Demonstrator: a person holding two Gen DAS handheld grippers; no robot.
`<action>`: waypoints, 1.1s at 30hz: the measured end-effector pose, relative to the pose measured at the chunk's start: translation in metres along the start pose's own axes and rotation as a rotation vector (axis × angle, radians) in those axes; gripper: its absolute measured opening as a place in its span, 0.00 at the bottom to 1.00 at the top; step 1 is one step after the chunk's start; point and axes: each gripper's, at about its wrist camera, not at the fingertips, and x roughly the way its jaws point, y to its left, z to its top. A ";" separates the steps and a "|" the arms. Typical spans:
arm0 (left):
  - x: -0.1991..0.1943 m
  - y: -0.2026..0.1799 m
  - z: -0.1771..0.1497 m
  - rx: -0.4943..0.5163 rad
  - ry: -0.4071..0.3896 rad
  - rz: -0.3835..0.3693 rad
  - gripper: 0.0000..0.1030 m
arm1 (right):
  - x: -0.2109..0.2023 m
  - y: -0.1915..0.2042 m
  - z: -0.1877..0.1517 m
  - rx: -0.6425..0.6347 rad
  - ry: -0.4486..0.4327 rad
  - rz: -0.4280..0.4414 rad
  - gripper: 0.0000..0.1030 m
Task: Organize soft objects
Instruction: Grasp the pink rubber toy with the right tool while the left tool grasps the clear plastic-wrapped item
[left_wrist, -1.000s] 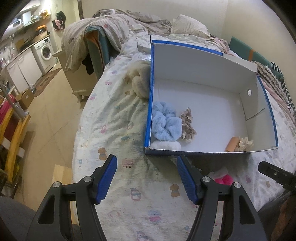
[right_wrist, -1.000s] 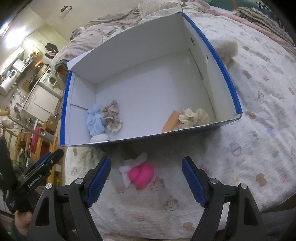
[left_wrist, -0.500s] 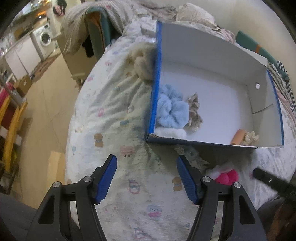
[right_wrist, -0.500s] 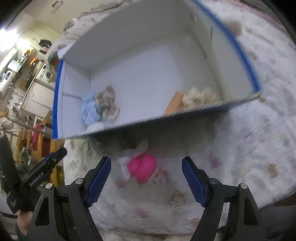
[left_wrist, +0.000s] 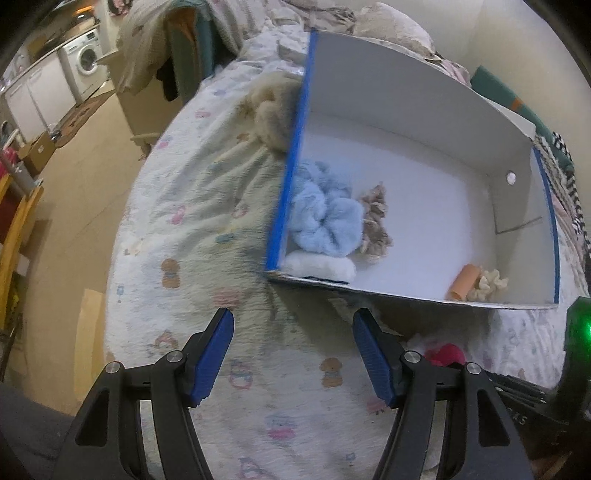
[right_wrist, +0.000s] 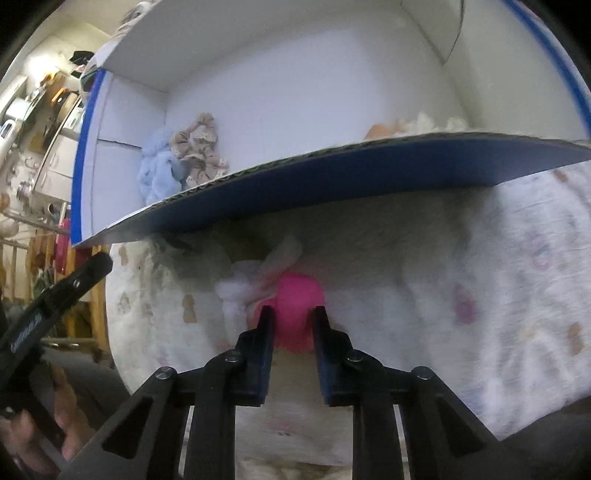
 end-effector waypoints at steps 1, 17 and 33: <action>0.001 -0.004 0.000 0.010 0.003 -0.010 0.62 | -0.003 -0.004 -0.002 0.009 -0.003 0.009 0.21; 0.066 -0.058 0.000 0.157 0.130 -0.038 0.62 | -0.025 -0.029 -0.006 0.043 -0.065 0.007 0.21; 0.056 -0.037 -0.003 0.147 0.132 -0.032 0.07 | -0.021 -0.012 -0.004 -0.003 -0.080 -0.006 0.21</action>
